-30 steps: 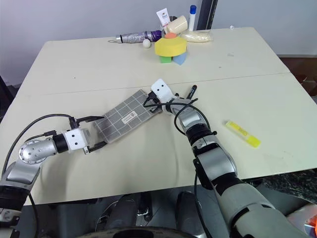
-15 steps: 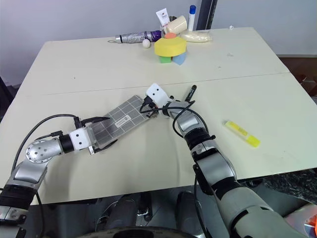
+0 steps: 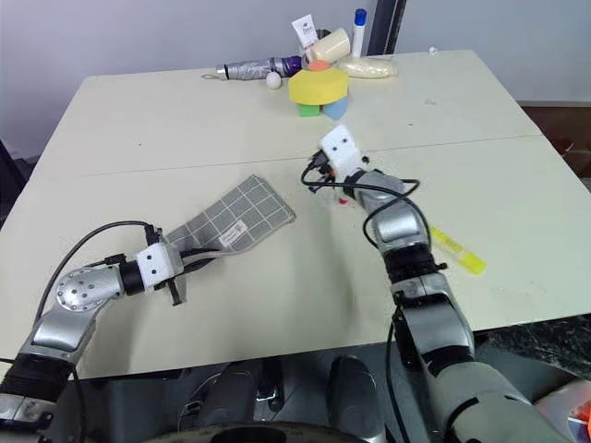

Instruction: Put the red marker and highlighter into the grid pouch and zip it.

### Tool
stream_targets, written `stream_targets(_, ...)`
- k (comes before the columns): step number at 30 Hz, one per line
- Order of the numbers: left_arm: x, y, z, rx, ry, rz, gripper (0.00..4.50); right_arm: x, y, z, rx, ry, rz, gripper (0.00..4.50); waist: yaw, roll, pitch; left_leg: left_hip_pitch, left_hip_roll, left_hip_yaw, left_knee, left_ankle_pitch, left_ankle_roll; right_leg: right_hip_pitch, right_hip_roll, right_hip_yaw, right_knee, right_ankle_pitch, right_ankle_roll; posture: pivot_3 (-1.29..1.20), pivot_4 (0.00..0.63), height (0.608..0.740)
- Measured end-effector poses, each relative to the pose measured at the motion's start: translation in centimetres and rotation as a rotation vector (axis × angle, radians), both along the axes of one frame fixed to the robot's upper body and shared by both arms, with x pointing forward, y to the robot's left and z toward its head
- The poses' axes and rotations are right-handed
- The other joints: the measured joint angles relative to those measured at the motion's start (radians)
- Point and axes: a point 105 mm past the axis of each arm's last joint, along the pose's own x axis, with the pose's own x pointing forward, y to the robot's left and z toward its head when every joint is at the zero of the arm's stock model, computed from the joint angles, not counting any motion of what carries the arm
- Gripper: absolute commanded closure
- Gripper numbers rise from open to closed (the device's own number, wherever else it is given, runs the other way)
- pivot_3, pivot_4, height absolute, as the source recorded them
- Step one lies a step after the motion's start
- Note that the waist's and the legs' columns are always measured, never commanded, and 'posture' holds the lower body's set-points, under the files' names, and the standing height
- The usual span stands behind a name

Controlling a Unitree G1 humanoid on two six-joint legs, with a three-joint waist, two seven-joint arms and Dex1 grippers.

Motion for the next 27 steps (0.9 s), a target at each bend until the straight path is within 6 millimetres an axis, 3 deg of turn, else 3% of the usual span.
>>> stream_targets(3,0.8,-1.3,1.3,-0.121,0.014,0.033,4.47,-1.6,-1.6,0.7,0.003,-0.024,-0.027,4.50,0.002,-0.001,0.000,0.000,0.000,0.000,0.001,0.000,0.000,0.001,0.000,0.000,0.000,0.000,0.000,0.00,0.150,0.740)
stream_targets(6,1.7,-2.8,3.4,-0.247,0.025,0.054,4.50,-3.8,-2.7,0.2,0.013,0.013,-0.011,3.61,0.003,-0.001,0.000,0.000,0.000,-0.001,0.002,0.000,0.000,0.001,0.000,0.000,0.000,0.000,0.000,0.00,0.150,0.740)
stream_targets(10,2.5,-4.4,5.2,-0.369,0.046,0.065,4.50,-6.2,-3.4,0.1,0.058,0.082,0.021,1.56,0.000,-0.001,0.000,0.001,0.000,-0.001,0.002,0.000,0.001,0.001,0.001,0.000,0.001,0.000,0.000,0.00,0.150,0.740)
stream_targets(13,2.8,-5.1,5.4,-0.403,0.070,0.060,4.50,-6.7,-3.7,1.1,0.059,0.070,0.014,0.09,-0.001,-0.001,0.000,0.001,0.001,-0.001,0.002,0.000,0.000,0.001,0.002,0.000,0.001,0.000,0.000,0.00,0.150,0.740)
stream_targets(23,2.8,-6.8,5.6,-0.436,0.094,0.022,4.50,-5.9,-3.1,0.5,0.073,0.099,-0.024,0.03,0.002,-0.001,0.000,0.001,0.001,-0.001,0.003,0.000,0.000,0.001,0.002,0.000,0.001,0.000,0.000,0.00,0.150,0.740)
stream_targets(26,2.7,-7.1,5.5,-0.440,0.097,0.013,4.50,-5.1,-3.0,0.2,0.085,0.099,-0.046,0.86,0.002,-0.002,0.000,0.000,0.001,-0.001,0.003,0.000,0.000,0.001,0.002,0.000,0.001,0.000,0.000,0.00,0.150,0.740)
stream_targets(27,2.7,-7.1,5.5,-0.441,0.097,0.012,4.50,-4.8,-3.0,0.2,0.087,0.099,-0.053,1.41,0.003,-0.002,0.000,0.000,0.001,-0.001,0.003,0.000,0.000,0.001,0.002,0.000,0.001,0.000,0.000,0.00,0.150,0.740)
